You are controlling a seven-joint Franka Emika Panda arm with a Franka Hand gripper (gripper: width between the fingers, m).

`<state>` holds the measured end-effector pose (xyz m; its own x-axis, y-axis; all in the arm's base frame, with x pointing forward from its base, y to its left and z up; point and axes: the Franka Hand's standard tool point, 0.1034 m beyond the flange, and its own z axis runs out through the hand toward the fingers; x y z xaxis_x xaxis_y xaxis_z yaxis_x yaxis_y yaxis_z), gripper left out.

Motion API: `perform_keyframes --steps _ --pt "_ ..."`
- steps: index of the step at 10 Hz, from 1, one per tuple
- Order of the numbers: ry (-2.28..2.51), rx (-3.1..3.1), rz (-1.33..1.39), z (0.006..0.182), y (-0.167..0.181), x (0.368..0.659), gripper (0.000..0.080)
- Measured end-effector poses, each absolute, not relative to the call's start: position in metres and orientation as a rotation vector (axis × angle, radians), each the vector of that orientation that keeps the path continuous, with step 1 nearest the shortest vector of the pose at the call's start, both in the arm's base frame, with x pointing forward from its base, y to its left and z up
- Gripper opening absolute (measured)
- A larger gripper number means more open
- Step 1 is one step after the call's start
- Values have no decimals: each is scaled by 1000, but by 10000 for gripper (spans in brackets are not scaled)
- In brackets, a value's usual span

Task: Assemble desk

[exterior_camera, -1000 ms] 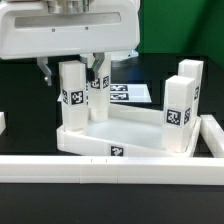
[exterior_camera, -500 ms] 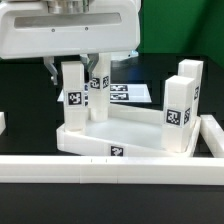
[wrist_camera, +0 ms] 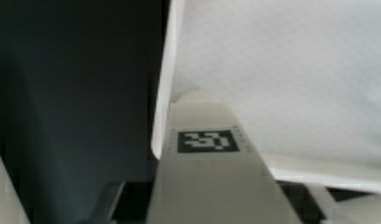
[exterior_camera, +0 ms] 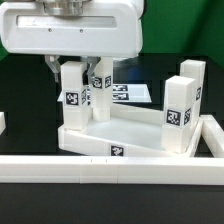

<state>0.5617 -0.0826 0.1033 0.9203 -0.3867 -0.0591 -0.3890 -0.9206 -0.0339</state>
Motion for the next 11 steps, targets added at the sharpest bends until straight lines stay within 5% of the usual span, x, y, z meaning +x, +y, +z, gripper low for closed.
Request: perform_keyframes --steps 11 --pt "1790 -2492 90 102 -82 565 291"
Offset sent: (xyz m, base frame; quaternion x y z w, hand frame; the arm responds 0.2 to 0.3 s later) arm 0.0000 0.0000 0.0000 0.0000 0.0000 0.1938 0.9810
